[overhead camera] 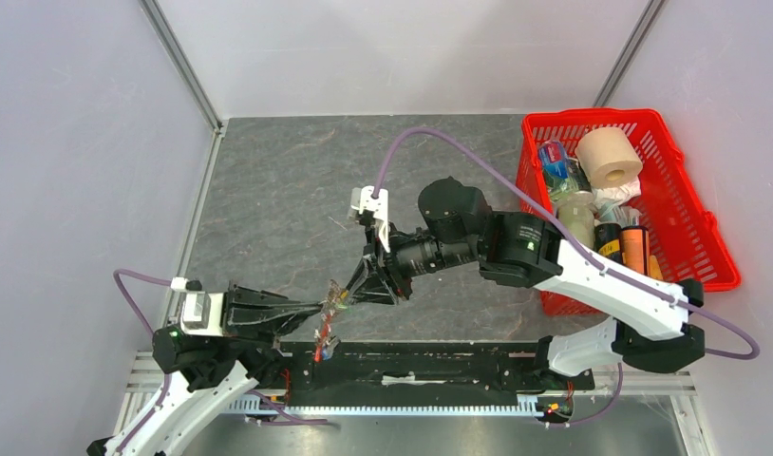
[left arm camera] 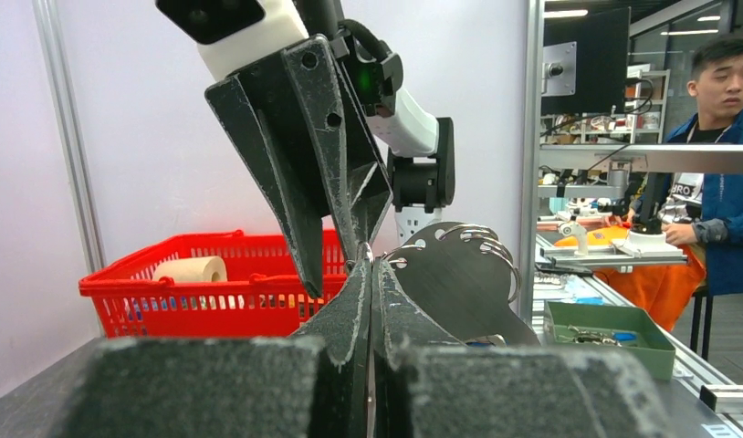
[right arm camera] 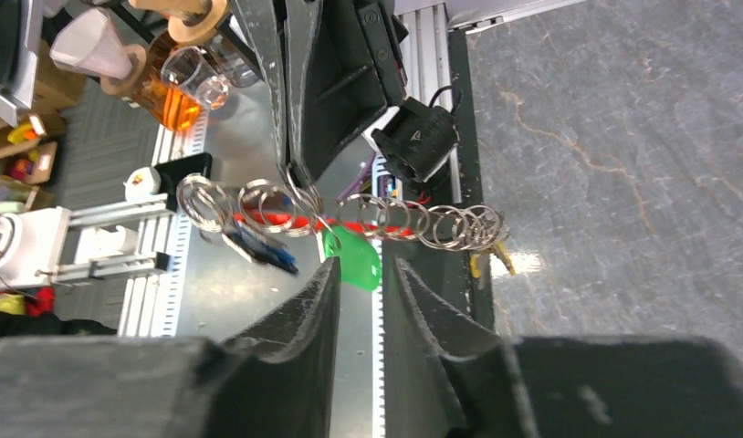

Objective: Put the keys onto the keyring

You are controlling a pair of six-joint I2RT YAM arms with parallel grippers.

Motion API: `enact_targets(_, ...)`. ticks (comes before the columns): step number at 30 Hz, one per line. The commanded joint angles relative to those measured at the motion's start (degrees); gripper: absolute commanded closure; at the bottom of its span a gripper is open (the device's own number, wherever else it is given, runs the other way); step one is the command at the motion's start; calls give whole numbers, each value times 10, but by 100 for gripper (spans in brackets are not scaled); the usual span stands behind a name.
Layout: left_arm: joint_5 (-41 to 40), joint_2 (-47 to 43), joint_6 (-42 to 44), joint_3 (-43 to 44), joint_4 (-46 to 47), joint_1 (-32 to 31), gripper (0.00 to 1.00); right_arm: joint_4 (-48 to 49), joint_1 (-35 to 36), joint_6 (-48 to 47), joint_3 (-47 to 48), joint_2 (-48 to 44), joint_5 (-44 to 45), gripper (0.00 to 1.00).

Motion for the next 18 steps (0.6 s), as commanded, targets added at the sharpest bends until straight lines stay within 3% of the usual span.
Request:
enact_targets(1, -5, -5, -23, 6, 56, -1, 98, 25, 0, -6, -3, -38, -7, 63)
enact_targets(6, -9, -1, -36, 3, 77, -1, 98, 35, 0, -23, -6, -53, -23, 56)
enact_targets(18, -25, 14, -66, -9, 117, -1, 98, 32, 0, -88, 36, -17, -63, 57)
